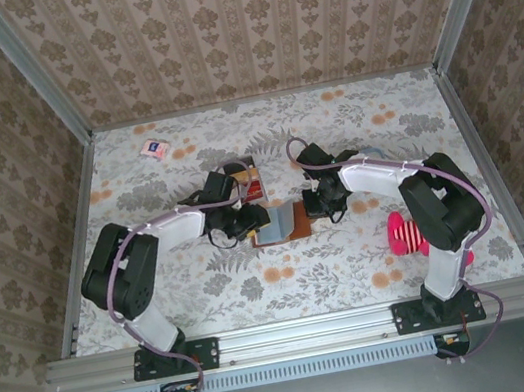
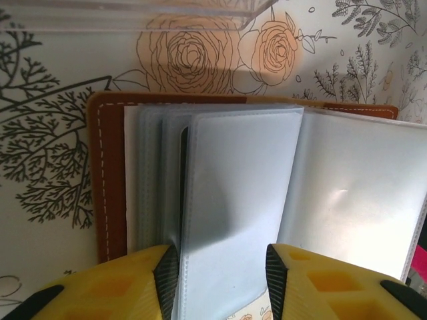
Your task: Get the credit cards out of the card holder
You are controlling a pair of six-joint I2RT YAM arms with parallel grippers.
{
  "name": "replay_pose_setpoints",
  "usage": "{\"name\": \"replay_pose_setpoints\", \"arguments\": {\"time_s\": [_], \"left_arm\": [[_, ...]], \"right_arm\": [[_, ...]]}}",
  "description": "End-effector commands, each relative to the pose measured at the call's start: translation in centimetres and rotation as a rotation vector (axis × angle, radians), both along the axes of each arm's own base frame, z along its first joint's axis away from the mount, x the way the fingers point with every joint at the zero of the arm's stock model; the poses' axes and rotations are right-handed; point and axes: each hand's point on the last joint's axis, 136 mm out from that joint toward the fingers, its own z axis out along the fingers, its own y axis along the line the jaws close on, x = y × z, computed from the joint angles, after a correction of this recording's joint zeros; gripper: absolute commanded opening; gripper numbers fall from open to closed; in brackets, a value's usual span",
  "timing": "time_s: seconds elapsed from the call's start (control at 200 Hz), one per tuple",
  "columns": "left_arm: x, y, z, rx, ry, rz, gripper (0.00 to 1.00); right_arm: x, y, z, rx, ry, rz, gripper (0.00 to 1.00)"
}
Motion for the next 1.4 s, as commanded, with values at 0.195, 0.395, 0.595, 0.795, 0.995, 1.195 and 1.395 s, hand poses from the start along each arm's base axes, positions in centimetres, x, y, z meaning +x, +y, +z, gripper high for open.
{"name": "replay_pose_setpoints", "arguments": {"time_s": [0.195,0.395,0.595,0.795,0.995,1.195,1.395], "left_arm": [[-0.4,-1.2,-0.1,-0.04,0.036,-0.035,0.43],[-0.2,-3.0,2.5,-0.171,-0.004,-0.067,0.38],[-0.5,-4.2,3.9,-0.181,-0.032,-0.082,0.37],[-0.8,-6.1,4.6,-0.209,-0.041,-0.104,0.37],[-0.7,-8.1,4.8,-0.219,-0.049,-0.134,0.42],[-0.4,-8.9,2.9,-0.167,-0.028,-0.136,0.44],[-0.3,-9.1,0.9,-0.113,-0.012,-0.126,0.37]], "right_arm": [[-0.1,0.3,-0.2,0.006,0.01,0.008,0.09],[0.0,0.5,0.0,0.016,0.005,0.01,0.09],[0.2,0.5,0.8,0.025,-0.014,0.002,0.11],[0.6,0.0,2.2,0.052,-0.048,-0.057,0.2],[1.1,-1.6,3.8,0.089,-0.107,-0.153,0.34],[0.4,-3.6,4.3,0.099,-0.132,-0.222,0.47],[0.3,-3.3,5.8,0.138,-0.154,-0.201,0.48]]}}
